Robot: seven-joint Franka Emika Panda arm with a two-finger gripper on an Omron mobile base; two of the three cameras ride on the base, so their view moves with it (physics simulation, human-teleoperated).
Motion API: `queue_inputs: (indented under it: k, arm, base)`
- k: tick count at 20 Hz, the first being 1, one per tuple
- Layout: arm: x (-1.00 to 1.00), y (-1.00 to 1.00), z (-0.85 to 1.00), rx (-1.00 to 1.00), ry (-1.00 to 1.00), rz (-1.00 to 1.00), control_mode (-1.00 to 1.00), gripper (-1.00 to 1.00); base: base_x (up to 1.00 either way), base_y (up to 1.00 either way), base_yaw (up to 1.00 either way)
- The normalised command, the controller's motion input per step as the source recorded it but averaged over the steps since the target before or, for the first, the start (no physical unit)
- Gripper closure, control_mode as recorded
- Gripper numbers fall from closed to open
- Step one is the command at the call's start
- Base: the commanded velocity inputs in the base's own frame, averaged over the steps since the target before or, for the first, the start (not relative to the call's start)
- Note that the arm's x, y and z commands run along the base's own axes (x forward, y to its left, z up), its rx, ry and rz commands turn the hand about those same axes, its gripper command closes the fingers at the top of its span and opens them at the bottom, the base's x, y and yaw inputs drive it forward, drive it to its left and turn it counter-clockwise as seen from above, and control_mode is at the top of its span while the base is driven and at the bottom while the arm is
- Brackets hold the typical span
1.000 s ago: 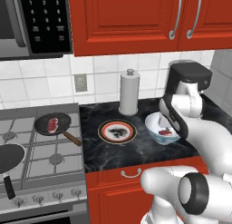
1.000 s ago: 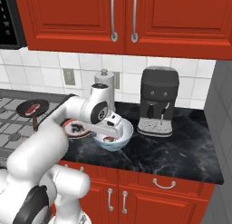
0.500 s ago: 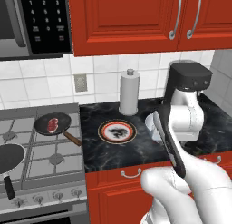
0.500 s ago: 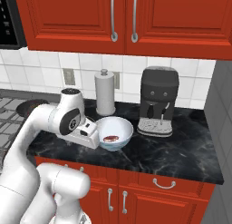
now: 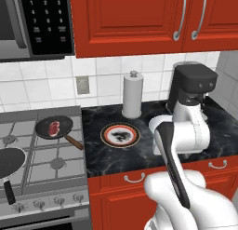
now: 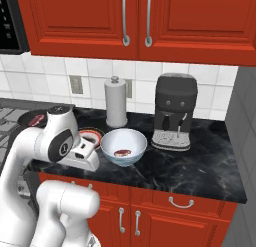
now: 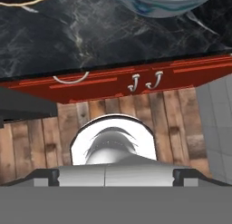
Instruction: Place one of the steaks on the plate and the other in the bowl. Then place the bowl in the fridge.
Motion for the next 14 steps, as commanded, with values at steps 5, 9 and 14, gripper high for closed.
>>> queue_inputs:
  k: [5, 9, 14]
  arm:
    - [0.00, 0.04, 0.00, 0.00, -0.01, 0.00, -1.00, -1.00]
    - [0.00, 0.11, 0.00, 0.00, 0.00, 0.00, 1.00, -1.00]
    - [0.00, 0.00, 0.00, 0.00, 0.00, 0.00, 1.00, -1.00]
  base:
    - [0.00, 0.00, 0.00]
    - [0.00, 0.52, 0.00]
    - [0.00, 0.86, 0.00]
